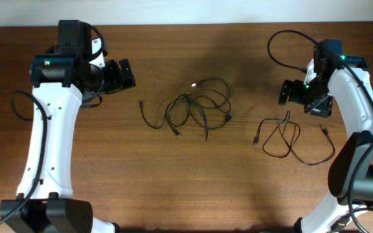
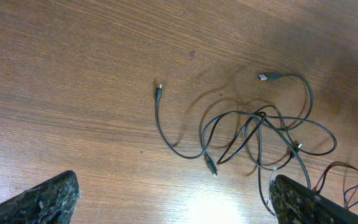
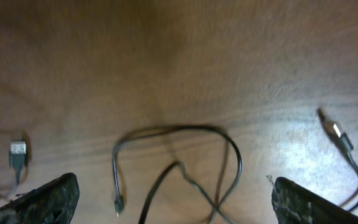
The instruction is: Untangle cables
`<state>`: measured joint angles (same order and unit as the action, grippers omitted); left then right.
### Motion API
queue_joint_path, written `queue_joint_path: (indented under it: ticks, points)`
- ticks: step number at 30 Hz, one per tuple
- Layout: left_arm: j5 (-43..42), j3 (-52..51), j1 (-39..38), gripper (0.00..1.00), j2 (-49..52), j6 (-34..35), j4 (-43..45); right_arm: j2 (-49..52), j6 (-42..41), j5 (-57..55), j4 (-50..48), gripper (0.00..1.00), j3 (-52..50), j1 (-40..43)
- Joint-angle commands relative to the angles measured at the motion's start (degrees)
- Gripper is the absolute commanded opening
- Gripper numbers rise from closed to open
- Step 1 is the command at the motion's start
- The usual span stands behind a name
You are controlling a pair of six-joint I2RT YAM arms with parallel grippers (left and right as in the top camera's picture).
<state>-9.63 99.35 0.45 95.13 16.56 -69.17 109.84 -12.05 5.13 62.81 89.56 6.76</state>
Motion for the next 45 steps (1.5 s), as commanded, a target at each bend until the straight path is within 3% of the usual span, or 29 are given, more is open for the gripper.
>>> queue_joint_path:
  ticks: [1, 5, 14, 24, 31, 33, 37, 42, 45]
  points:
    - [0.3, 0.4, 0.1, 0.99, 0.2, 0.2, 0.1, 0.2, -2.8, -4.9, -1.5, 0.99, -0.2, 0.5]
    - [0.2, 0.4, 0.1, 0.99, 0.2, 0.2, 0.1, 0.2, -8.0, -12.4, -1.4, 0.99, -0.2, 2.5]
    - [0.3, 0.4, 0.1, 0.99, 0.2, 0.2, 0.1, 0.2, -7.9, -11.7, 9.2, 0.99, -5.7, 3.8]
    - [0.2, 0.4, 0.1, 0.99, 0.2, 0.2, 0.1, 0.2, 0.1, -5.4, -3.0, 0.99, -18.2, 3.3]
    - [0.3, 0.4, 0.1, 0.99, 0.2, 0.2, 0.1, 0.2, 3.9, -0.3, -3.3, 0.99, -18.3, 3.3]
    - [0.3, 0.4, 0.1, 0.99, 0.2, 0.2, 0.1, 0.2, 9.0, 4.2, -3.5, 0.99, -18.3, 3.3]
    - [0.2, 0.4, 0.1, 0.99, 0.2, 0.2, 0.1, 0.2, 11.4, 5.6, -9.7, 1.0, -18.3, 3.3]
    - [0.3, 0.4, 0.1, 0.99, 0.2, 0.2, 0.1, 0.2, 11.4, 5.6, -14.2, 0.92, -18.3, 3.3]
    - [0.2, 0.4, 0.1, 0.99, 0.2, 0.2, 0.1, 0.2, 11.4, 5.6, -14.2, 0.74, -18.3, 3.3]
